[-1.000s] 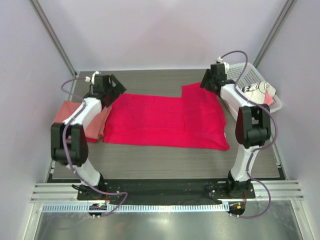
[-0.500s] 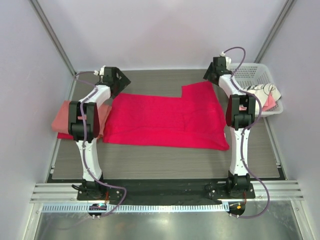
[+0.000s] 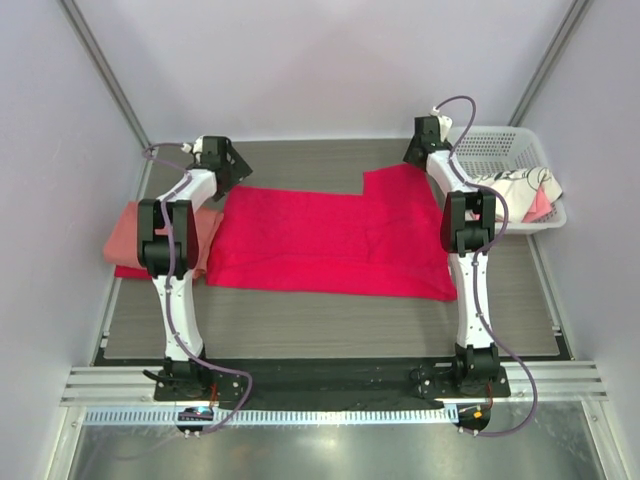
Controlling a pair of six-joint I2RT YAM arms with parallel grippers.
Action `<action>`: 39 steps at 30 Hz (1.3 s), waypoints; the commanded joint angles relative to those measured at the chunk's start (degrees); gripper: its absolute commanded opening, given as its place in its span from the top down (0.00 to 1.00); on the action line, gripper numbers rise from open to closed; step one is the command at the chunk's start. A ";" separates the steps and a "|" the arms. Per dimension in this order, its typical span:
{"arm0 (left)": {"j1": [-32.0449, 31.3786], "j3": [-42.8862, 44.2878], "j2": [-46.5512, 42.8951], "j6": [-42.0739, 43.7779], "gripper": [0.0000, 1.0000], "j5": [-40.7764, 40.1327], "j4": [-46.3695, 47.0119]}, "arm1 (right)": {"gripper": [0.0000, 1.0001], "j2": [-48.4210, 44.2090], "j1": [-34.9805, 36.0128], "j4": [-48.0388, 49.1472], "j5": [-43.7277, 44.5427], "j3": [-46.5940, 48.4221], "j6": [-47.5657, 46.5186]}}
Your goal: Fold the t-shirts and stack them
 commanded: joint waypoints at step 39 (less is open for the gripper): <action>0.04 18.85 12.49 7.82 0.64 -1.48 -17.16 | 0.99 -7.11 1.53 1.07 1.35 -8.48 -0.44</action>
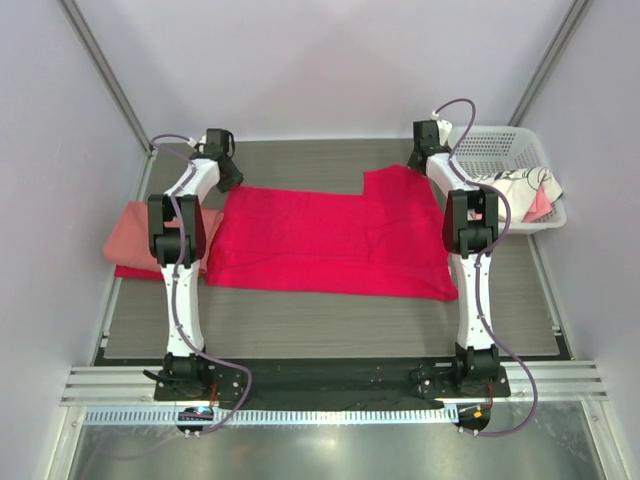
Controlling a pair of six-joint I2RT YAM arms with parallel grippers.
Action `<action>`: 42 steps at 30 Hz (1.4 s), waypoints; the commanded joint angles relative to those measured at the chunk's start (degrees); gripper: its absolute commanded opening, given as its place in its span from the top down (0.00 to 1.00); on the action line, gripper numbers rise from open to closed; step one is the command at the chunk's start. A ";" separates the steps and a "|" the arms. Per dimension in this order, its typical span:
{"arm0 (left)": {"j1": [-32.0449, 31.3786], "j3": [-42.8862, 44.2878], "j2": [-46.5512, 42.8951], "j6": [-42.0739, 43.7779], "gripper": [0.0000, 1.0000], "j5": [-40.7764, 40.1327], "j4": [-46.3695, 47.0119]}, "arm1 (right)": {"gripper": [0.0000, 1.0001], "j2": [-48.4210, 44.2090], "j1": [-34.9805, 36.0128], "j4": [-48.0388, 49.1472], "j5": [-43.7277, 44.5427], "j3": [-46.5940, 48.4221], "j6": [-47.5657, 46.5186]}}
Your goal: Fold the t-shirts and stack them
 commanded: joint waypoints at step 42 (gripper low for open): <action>-3.17 -24.20 -24.95 8.09 1.00 -6.07 18.78 | 0.99 -39.44 0.41 4.49 -7.22 -33.07 -0.03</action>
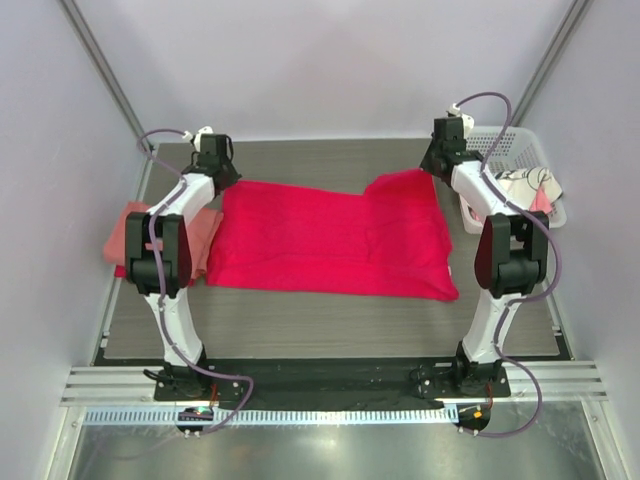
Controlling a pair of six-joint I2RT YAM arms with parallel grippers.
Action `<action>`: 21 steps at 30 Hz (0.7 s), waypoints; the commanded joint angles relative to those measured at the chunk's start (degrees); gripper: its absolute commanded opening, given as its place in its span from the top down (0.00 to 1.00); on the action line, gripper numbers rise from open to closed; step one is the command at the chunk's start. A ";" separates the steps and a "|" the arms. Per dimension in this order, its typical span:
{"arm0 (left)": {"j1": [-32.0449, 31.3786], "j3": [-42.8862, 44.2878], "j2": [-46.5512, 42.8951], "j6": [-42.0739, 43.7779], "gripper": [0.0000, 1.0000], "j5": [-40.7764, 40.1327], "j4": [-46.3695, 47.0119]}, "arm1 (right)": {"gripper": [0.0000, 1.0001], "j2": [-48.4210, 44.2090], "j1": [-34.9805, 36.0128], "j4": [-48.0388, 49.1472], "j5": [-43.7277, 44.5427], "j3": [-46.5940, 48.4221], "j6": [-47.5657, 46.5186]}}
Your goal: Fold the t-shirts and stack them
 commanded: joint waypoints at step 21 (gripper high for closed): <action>-0.13 -25.20 -21.34 5.29 1.00 -2.03 19.24 | 0.99 -35.03 0.11 -0.16 -6.03 -27.68 0.70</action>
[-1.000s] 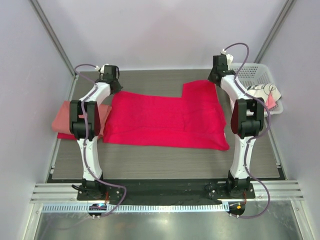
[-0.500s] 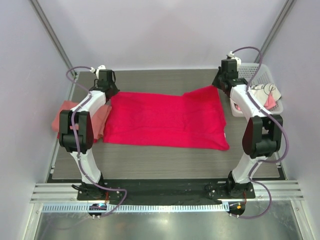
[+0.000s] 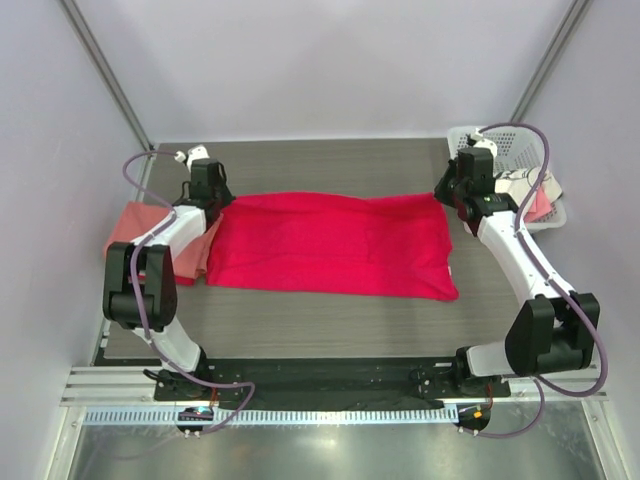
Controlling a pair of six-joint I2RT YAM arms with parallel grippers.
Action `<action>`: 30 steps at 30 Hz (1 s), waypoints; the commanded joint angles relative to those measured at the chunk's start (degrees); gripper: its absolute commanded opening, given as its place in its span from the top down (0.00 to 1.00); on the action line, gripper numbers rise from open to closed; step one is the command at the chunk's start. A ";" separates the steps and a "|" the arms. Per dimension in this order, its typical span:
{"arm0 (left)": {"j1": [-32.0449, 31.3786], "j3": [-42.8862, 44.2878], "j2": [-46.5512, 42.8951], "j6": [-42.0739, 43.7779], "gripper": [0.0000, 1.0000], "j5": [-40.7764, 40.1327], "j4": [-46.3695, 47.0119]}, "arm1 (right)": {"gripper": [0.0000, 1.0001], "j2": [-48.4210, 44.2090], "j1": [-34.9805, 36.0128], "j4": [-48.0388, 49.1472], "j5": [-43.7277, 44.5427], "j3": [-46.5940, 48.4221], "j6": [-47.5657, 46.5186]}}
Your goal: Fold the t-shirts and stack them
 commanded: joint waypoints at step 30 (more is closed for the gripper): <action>0.00 -19.66 -20.49 -2.97 1.00 -0.47 5.41 | 0.99 -33.42 0.19 -8.15 0.97 -24.37 4.63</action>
